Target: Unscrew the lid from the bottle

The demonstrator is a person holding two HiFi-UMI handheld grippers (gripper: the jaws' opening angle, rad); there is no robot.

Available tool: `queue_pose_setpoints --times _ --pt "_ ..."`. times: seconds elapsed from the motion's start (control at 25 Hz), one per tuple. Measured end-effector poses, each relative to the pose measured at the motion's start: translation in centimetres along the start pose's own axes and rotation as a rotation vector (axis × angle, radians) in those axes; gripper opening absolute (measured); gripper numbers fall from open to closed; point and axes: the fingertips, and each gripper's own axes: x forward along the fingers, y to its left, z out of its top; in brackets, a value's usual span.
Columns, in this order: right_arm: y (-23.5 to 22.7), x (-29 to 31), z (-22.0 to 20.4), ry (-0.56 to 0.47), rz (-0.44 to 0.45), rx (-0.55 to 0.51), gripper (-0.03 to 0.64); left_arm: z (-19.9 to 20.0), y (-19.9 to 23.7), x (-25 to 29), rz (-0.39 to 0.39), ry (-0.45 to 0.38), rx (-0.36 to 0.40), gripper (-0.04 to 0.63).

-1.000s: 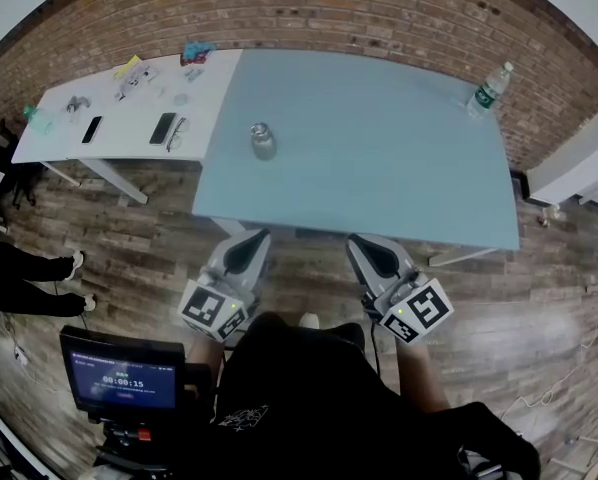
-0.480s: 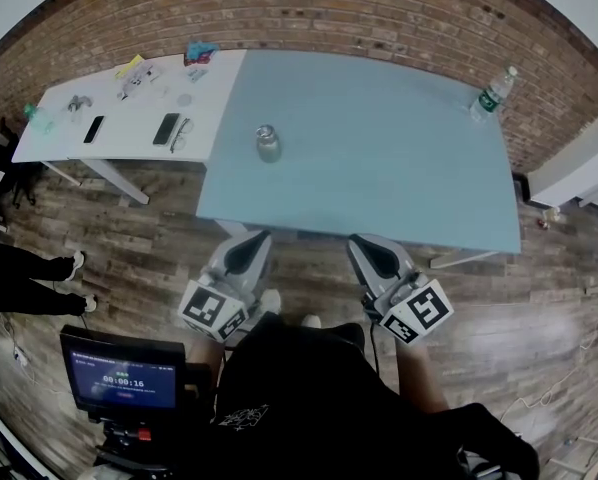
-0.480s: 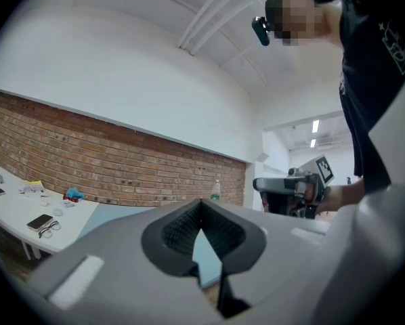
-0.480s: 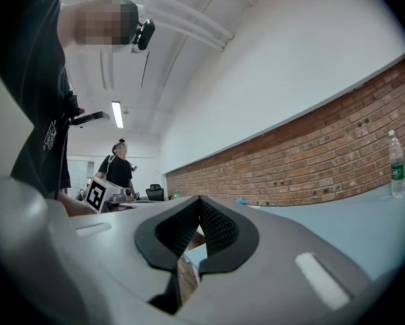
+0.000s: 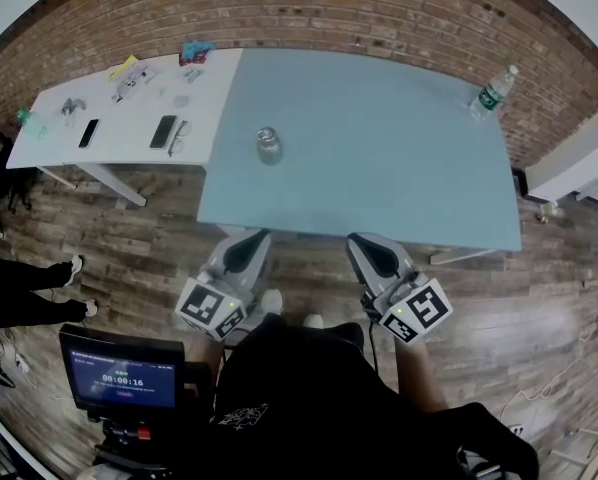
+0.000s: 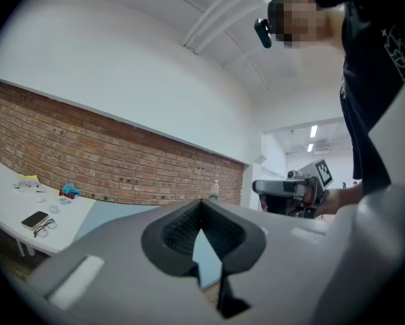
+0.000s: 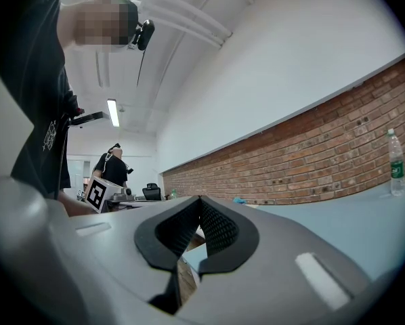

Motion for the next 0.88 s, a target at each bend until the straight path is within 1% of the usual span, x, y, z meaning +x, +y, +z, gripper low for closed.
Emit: queue_pose_setpoints --times 0.16,0.28,0.44,0.76,0.88 --pt "0.1 0.1 0.1 -0.003 -0.008 -0.002 0.002 -0.1 0.2 0.2 -0.006 0.005 0.001 -0.002" --pt "-0.6 2.0 0.2 0.006 -0.020 0.003 0.002 0.4 2.1 1.0 -0.013 0.008 0.001 -0.002" --pt "-1.5 4.7 0.5 0.020 -0.030 0.009 0.002 0.5 4.8 2.0 -0.025 0.019 -0.020 -0.002" --pt "-2.3 6.6 0.6 0.018 -0.059 0.006 0.002 0.7 6.8 3.1 -0.060 0.019 -0.022 -0.002" --pt "-2.3 7.6 0.9 0.017 -0.058 -0.002 0.002 1.0 7.6 3.3 -0.071 0.012 -0.011 -0.002"
